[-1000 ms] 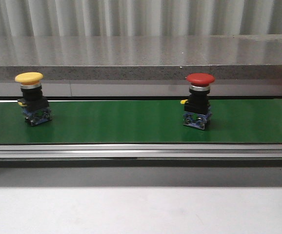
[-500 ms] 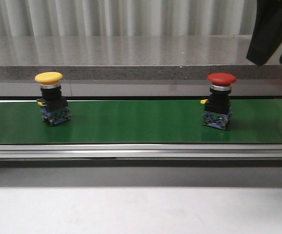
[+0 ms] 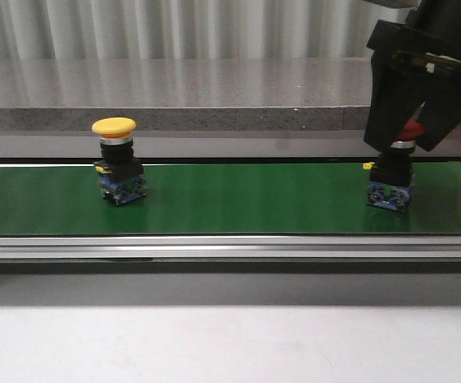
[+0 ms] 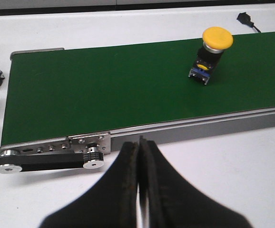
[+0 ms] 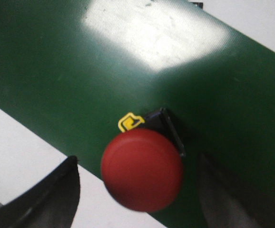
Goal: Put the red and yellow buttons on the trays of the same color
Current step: 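Grasp the red button on the belt with the right gripper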
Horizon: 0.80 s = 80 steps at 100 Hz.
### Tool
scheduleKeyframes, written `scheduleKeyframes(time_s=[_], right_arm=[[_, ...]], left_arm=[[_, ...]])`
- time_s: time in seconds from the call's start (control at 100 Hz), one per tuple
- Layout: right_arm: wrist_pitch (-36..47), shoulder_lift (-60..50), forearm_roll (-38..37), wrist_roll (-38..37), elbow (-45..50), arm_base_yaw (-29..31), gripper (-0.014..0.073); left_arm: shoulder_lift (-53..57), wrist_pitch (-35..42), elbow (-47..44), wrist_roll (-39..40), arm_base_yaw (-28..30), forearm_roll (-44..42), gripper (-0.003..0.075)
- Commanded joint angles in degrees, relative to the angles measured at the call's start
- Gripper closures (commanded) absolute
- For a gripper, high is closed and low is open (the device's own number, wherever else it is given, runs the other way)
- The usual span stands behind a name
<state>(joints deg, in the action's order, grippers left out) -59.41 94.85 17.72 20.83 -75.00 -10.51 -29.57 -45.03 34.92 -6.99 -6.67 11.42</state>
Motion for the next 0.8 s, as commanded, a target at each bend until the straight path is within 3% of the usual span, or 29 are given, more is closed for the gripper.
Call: scheduleKeyframes(time_s=[0.0,0.14,0.26,0.47,0.79], right_arm=[[2.12,-1.26,1.15,0.99,-1.86,0.02,0.0133],[3.35,-1.24,0.50,0.99,-1.86,0.02,0.0348],[3.56,-1.47,0.42,0.99,-1.91,0.21,0.0447],[4.28,-3.79,0.35,0.94,-1.91,3.94,0.0464],[11.39,-5.87,0.35,0.78,-3.36,20.53,0.0464]], left_arm=[[-0.21,3.85,1.39,-0.04,-0.50,1.25,0.0740],[-0.21,3.85,1.39,-0.04,-0.50,1.25,0.0740],[-0.21,3.85,1.39,-0.04,-0.50,1.25,0.0740],[-0.21,3.85,1.39,-0.04,-0.50,1.25,0.0740],[-0.21,3.85,1.39,-0.04,-0.50,1.25,0.0740]])
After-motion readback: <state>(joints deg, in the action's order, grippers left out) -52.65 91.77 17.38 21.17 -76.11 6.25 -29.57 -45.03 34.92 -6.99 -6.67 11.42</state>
